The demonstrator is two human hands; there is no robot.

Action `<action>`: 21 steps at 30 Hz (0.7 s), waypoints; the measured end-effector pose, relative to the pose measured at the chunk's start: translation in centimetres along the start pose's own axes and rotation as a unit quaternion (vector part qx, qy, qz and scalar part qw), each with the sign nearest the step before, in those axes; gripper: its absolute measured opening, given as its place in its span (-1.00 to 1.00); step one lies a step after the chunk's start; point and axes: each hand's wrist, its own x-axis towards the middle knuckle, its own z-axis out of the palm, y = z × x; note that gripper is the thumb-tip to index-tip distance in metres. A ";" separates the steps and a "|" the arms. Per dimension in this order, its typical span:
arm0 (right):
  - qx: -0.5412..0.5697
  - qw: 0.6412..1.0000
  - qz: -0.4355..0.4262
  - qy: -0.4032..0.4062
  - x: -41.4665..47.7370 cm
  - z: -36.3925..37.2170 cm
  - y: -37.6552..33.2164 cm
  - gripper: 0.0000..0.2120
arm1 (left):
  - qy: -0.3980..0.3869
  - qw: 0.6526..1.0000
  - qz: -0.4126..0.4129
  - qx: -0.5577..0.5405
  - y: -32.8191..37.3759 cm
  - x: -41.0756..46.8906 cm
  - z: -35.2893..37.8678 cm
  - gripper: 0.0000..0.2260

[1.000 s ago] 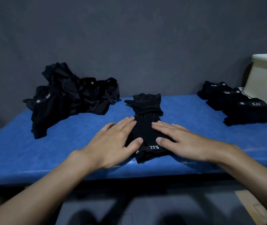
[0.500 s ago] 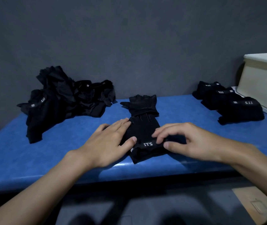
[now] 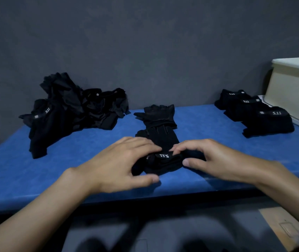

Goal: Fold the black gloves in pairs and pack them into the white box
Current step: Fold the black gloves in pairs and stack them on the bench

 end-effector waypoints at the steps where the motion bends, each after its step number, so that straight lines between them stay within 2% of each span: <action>1: -0.006 1.000 0.002 0.008 0.0 0.1 0.0 -0.76 | -0.007 1.000 -0.003 0.008 0.0 -0.1 0.2 -0.38; 5: 0.002 0.999 0.015 0.048 0.2 0.4 0.0 -0.84 | 0.001 0.999 -0.025 -0.027 0.0 -0.3 0.3 -0.32; 8: 0.055 0.996 0.016 0.075 0.5 0.4 0.0 -0.84 | 0.022 0.994 -0.055 -0.094 0.3 -0.1 0.4 -0.50; 10: 0.097 0.991 0.013 0.087 0.7 0.3 -0.1 -0.84 | 0.043 0.974 -0.098 -0.200 0.5 0.2 0.9 -0.62; 12: 0.128 0.987 0.017 0.101 1.0 0.4 -0.1 -0.86 | 0.082 0.952 -0.137 -0.260 0.6 0.5 1.5 -0.65; 14: 0.153 0.981 0.020 0.121 1.2 0.4 0.1 -0.79 | 0.109 0.942 -0.154 -0.279 0.6 0.8 2.0 -0.63; 16: 0.176 0.974 0.030 0.137 1.4 0.3 0.2 -0.65 | 0.122 0.917 -0.187 -0.331 0.6 1.2 2.0 -0.59; 19: 0.243 0.962 0.047 0.118 1.7 0.0 0.2 -0.45 | 0.156 0.890 -0.223 -0.365 0.6 1.8 1.8 -0.57; 21: 0.253 0.959 0.049 0.119 2.0 0.1 0.3 -0.49 | 0.165 0.889 -0.233 -0.357 0.5 2.1 1.7 -0.46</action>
